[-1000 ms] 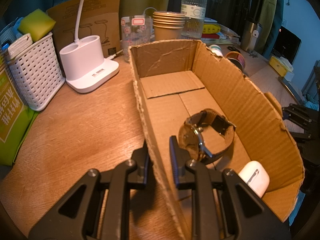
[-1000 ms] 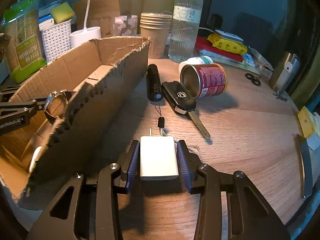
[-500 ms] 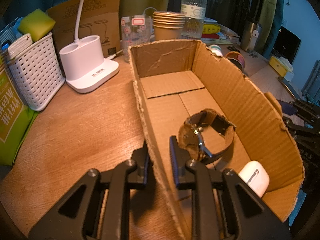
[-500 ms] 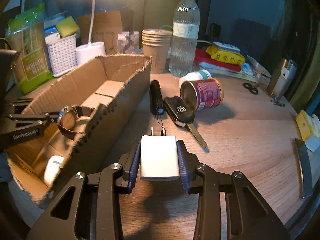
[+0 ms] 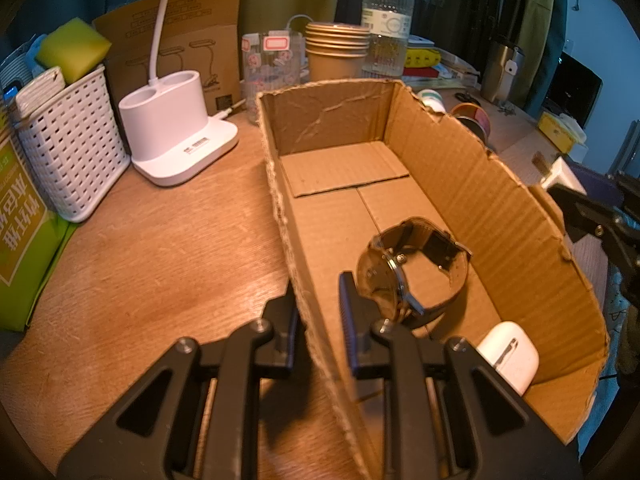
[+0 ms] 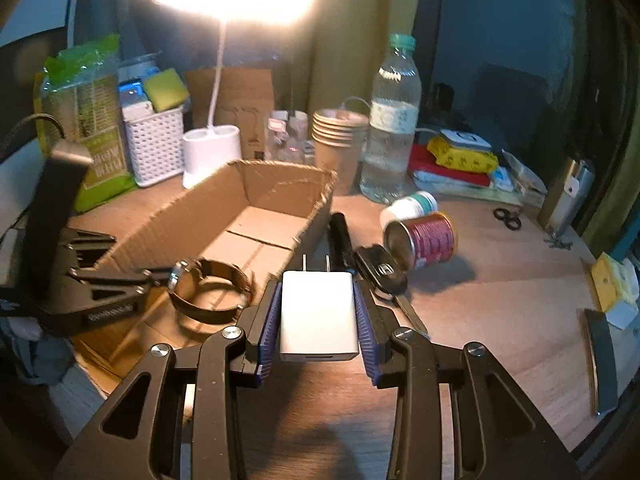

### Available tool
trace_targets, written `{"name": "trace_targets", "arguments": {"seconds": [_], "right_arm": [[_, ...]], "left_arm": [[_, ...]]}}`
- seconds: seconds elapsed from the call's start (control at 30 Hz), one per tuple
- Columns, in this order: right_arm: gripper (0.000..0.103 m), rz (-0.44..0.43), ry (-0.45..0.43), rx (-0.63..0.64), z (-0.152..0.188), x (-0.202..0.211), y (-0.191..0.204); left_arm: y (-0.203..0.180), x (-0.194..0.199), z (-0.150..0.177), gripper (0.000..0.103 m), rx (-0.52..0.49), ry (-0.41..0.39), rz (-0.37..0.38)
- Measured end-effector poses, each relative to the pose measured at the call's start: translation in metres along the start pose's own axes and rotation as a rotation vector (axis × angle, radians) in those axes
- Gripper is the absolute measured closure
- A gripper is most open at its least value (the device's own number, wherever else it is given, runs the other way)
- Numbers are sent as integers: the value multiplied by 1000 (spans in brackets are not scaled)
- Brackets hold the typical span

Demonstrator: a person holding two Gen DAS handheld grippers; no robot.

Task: Organize rigid objects
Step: 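Lift the white charger with the right gripper and carry it over the box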

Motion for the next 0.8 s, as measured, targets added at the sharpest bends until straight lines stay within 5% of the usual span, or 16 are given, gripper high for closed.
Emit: {"name": "trace_targets", "arguments": {"seconds": [0.8], "right_arm": [[66,-68,-41,104,-22,-14,47]], "left_arm": [[0,0,0,84,0,0,0]]}}
Point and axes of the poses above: each gripper's, at about its wrist camera, not at the fingertips, and x roughly against the way its jaws point, y to its left, z to its underside, the point moved 5 cm from there along -x, roughly the way its jaws point, and after that the axes turned 11 degrees about -y, right-handed, at the moved point
